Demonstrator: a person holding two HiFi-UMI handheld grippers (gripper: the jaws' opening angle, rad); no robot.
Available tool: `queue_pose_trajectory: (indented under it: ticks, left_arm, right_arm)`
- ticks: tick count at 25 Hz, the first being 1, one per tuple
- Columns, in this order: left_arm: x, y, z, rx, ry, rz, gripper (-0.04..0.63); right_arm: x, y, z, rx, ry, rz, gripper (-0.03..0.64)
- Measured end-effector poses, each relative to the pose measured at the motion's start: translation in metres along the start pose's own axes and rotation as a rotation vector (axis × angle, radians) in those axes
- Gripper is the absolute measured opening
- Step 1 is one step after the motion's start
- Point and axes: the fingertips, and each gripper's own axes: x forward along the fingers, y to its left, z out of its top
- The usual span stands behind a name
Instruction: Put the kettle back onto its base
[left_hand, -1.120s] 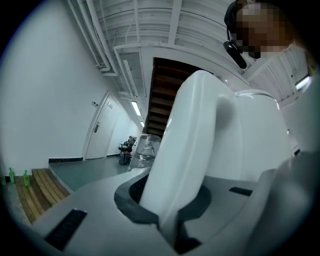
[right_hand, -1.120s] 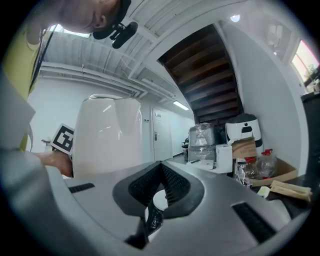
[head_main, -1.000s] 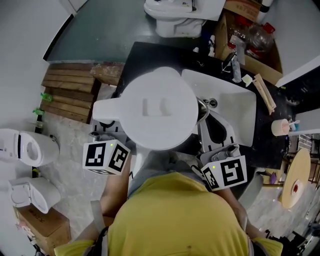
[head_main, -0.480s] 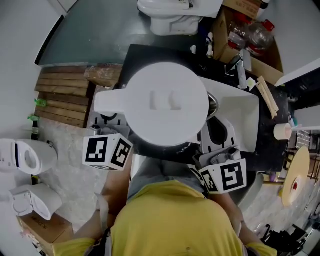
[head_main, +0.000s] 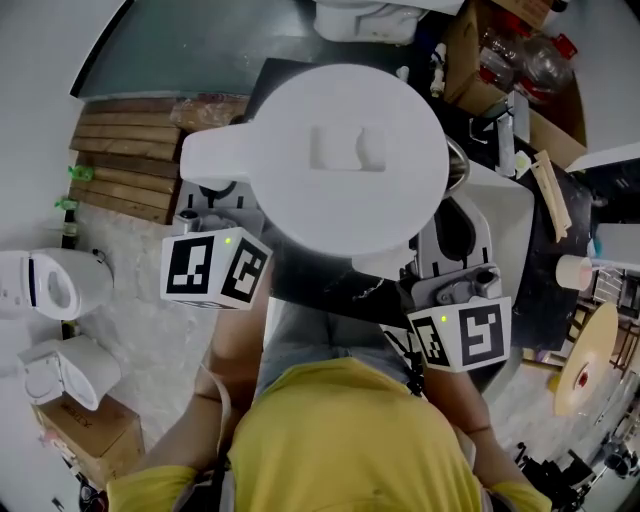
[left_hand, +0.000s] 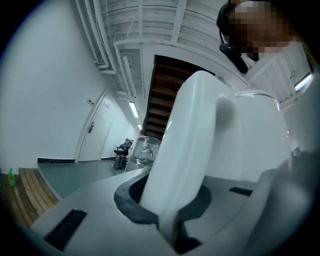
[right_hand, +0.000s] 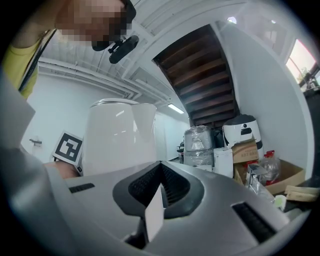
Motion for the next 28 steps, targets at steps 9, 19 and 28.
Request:
queue_pose_trajectory:
  ticks: [9, 19, 28]
  left_arm:
    - [0.031, -0.002, -0.01, 0.007, -0.011, -0.009, 0.037]
    - [0.056, 0.003, -0.022, 0.004, -0.014, -0.012, 0.038]
    - [0.072, 0.011, -0.03, 0.018, -0.013, -0.006, 0.038]
  right_arm:
    - [0.025, -0.03, -0.006, -0.001, -0.031, -0.034, 0.015]
    - [0.046, -0.048, -0.014, 0.001, -0.04, -0.052, 0.015]
    - [0.064, -0.057, -0.022, 0.012, -0.039, -0.065, 0.015]
